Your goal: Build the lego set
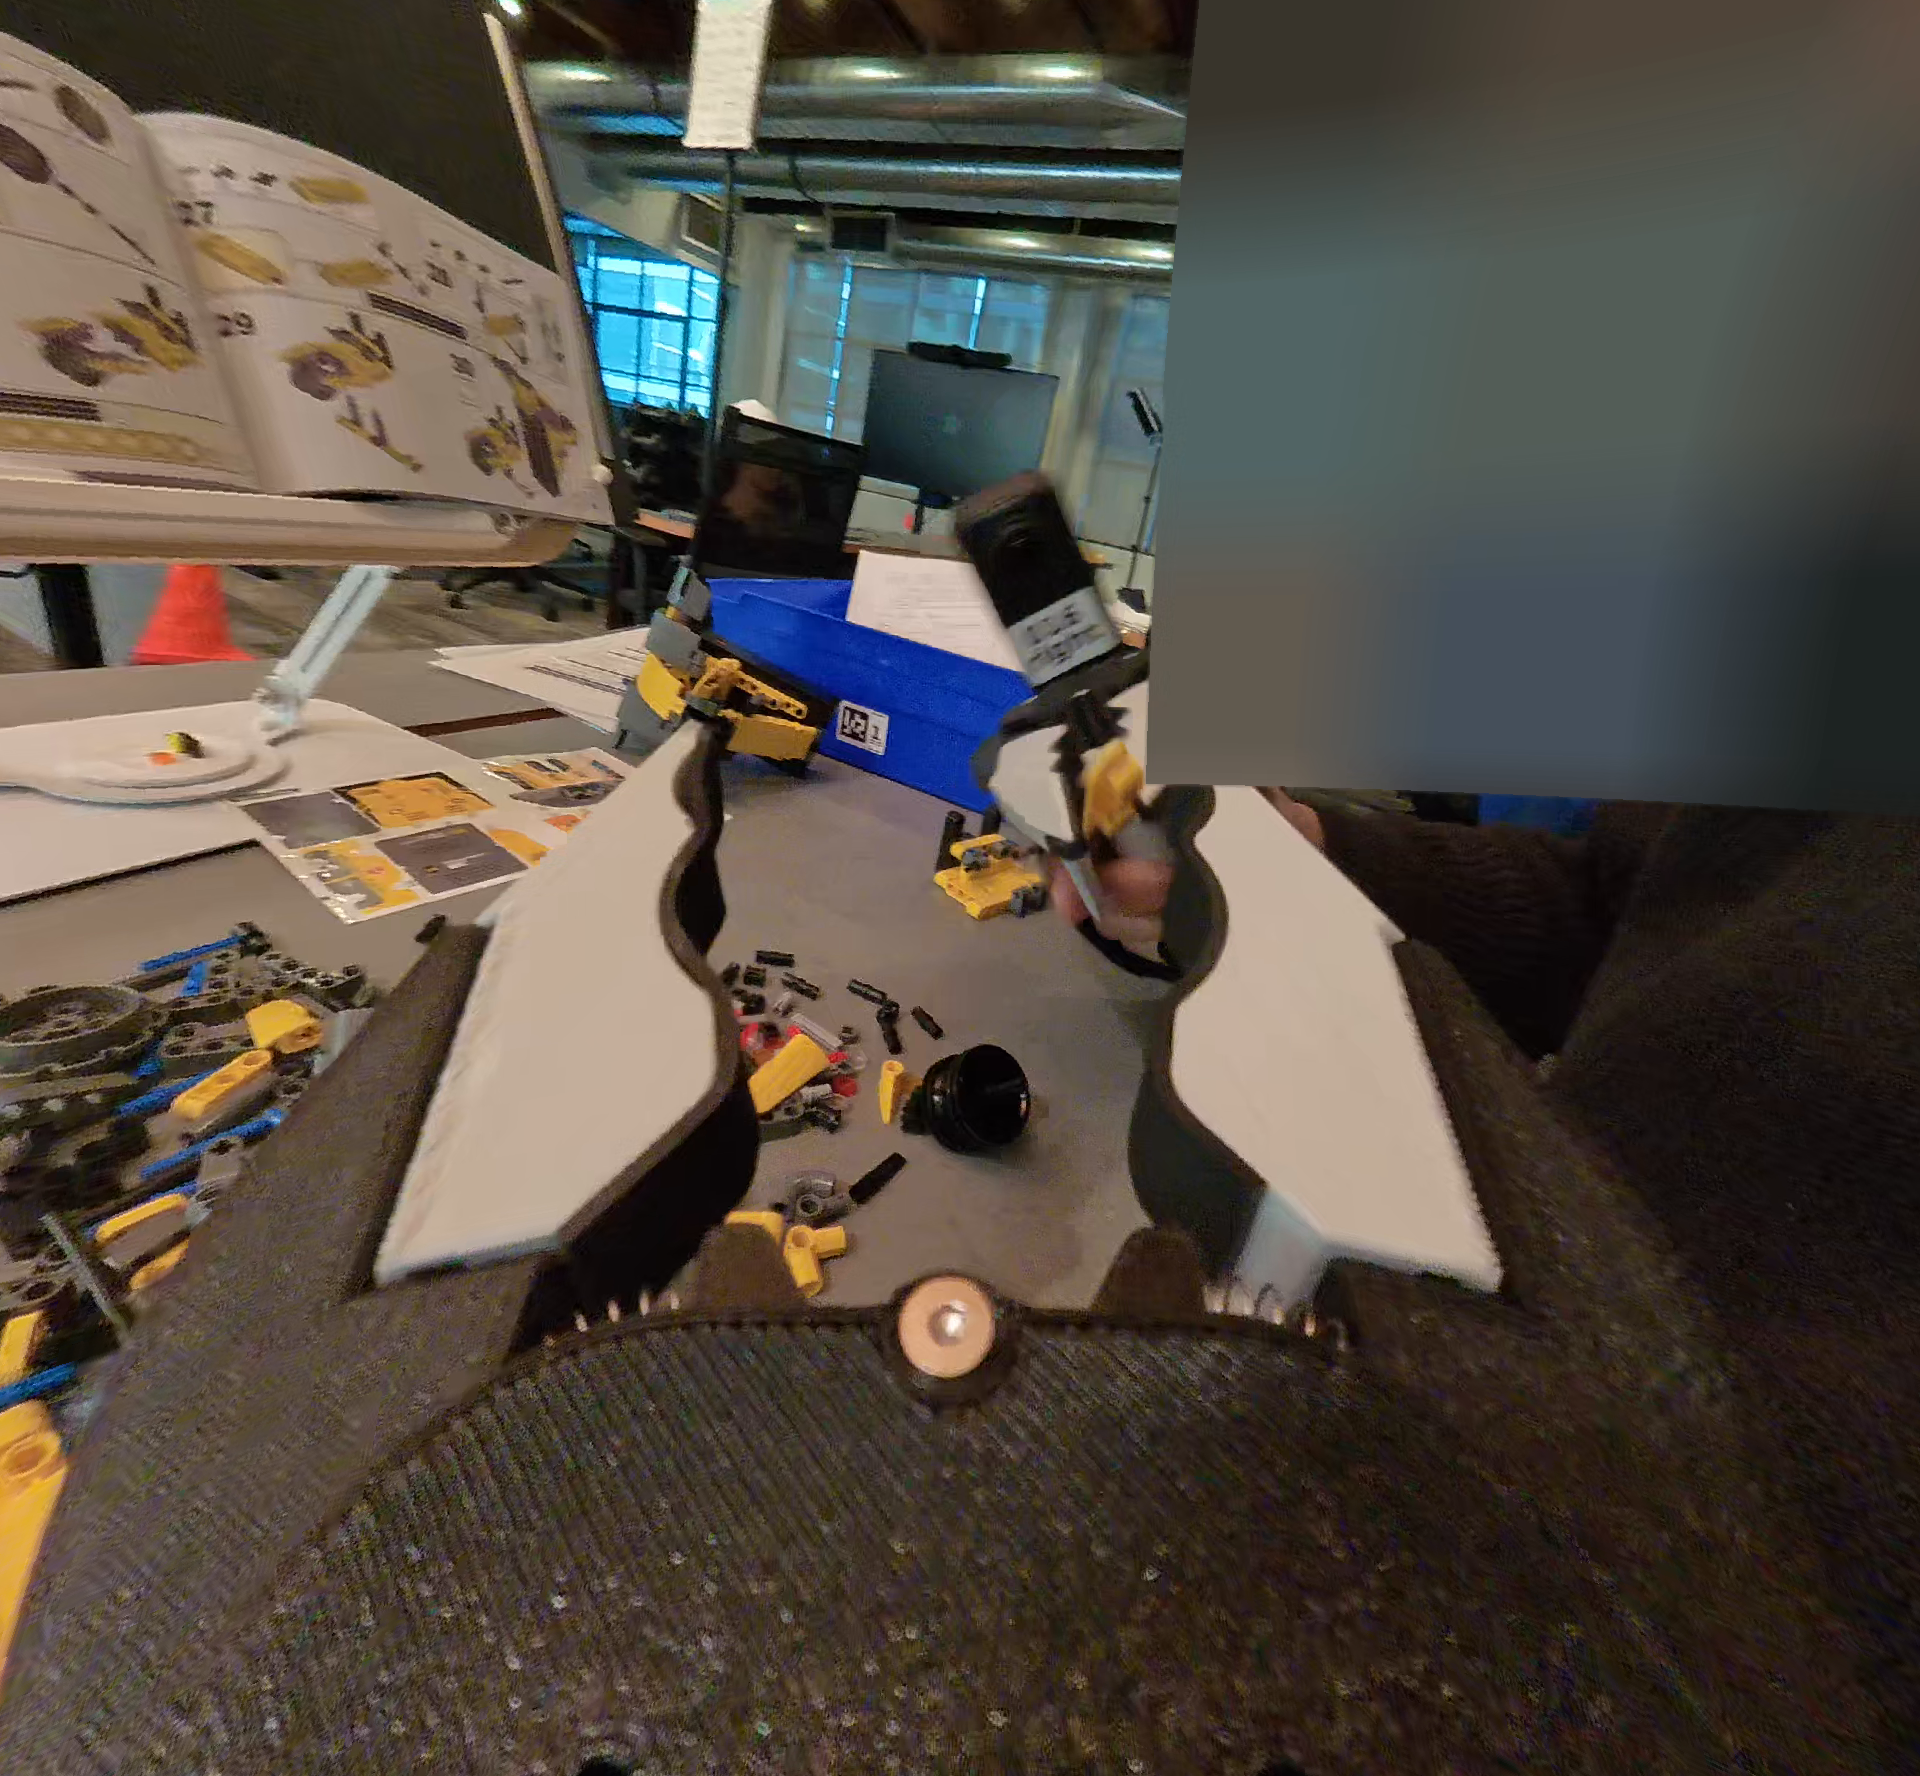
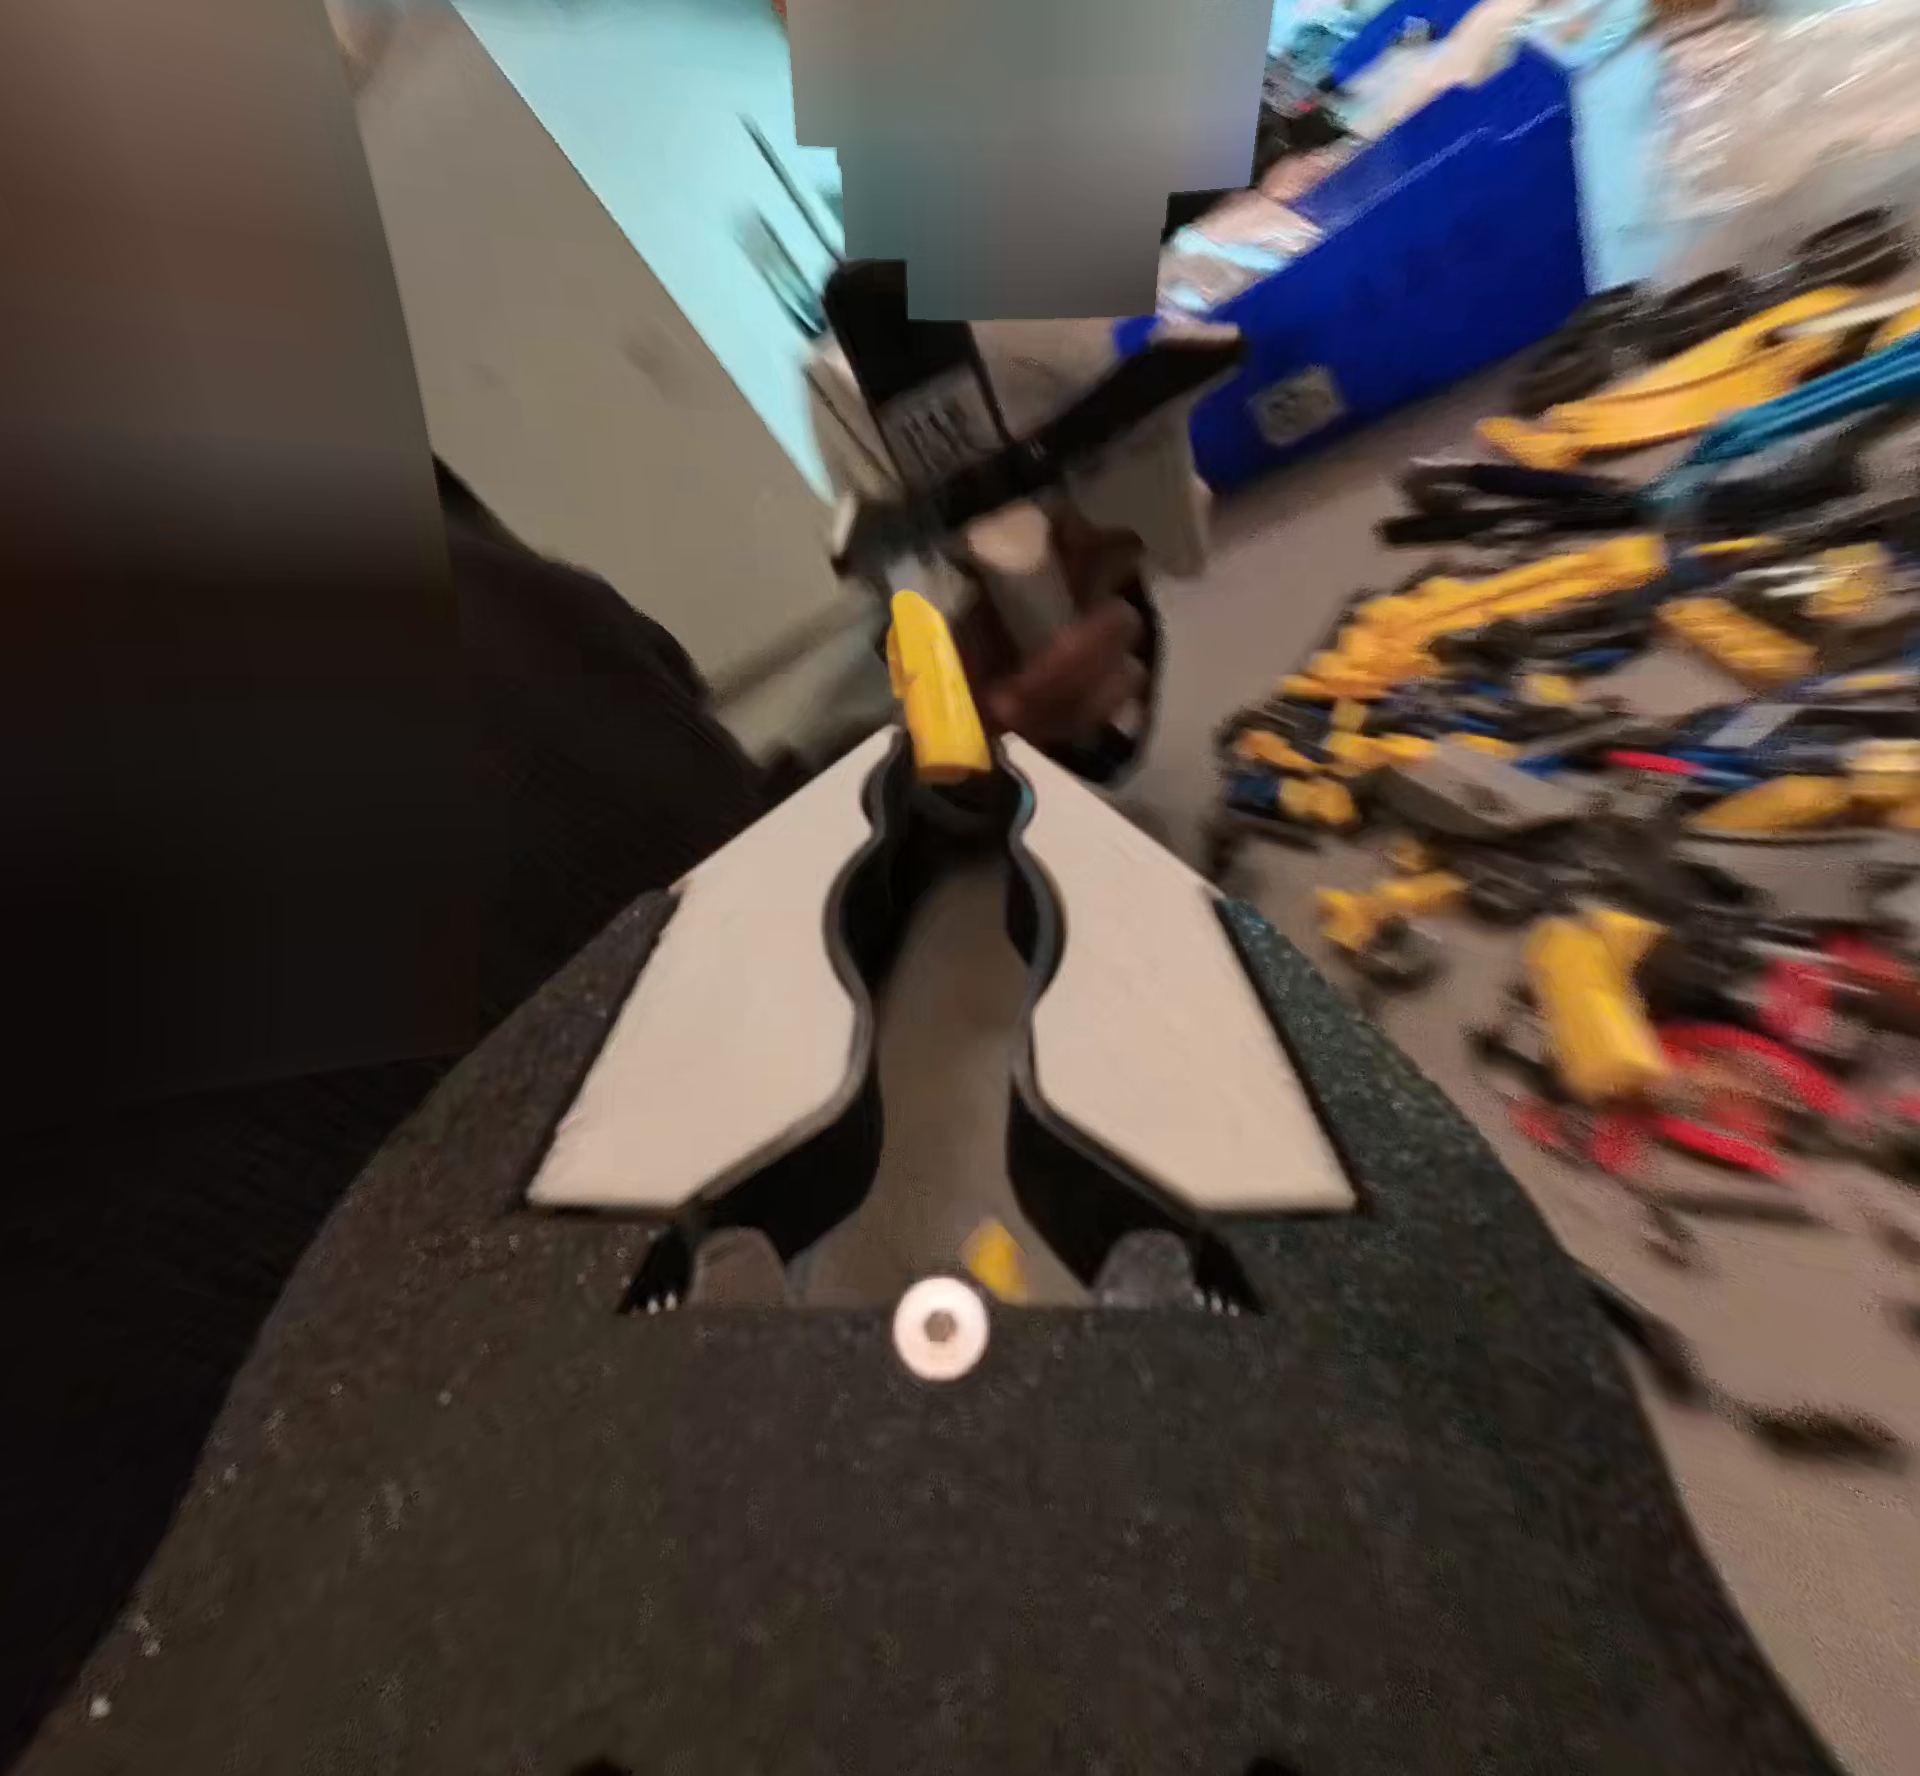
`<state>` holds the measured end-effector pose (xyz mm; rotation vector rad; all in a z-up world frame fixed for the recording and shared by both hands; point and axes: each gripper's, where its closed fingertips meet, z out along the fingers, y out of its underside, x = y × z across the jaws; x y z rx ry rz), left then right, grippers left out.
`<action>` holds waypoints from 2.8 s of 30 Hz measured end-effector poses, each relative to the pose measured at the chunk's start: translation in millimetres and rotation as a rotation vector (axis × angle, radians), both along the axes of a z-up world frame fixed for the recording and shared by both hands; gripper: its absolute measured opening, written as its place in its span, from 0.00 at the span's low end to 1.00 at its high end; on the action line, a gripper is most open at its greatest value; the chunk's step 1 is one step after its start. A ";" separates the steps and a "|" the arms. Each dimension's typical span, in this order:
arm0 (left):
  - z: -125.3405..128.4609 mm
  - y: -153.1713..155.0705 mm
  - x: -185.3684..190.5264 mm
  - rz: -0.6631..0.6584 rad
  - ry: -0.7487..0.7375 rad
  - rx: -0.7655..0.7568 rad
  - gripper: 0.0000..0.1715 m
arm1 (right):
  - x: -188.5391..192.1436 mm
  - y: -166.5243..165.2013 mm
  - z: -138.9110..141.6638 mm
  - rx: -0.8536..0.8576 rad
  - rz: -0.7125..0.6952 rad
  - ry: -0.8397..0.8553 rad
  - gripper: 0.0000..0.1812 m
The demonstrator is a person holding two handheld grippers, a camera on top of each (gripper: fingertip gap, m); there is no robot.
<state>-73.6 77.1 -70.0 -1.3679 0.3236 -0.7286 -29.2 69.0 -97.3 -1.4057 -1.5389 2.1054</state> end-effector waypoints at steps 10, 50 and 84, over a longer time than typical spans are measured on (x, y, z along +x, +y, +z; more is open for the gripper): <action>-10.6 7.6 2.4 -0.013 0.016 -0.066 0.39 | 71.9 26.8 -109.9 0.848 -0.081 -0.234 0.08; -17.3 13.2 -1.3 -0.027 -0.023 -0.127 0.32 | 67.4 18.0 -125.5 0.886 -0.063 -0.337 0.09; -28.6 16.4 -35.2 0.179 0.017 -0.157 0.24 | 44.9 39.9 -82.7 0.781 -0.270 -0.133 0.10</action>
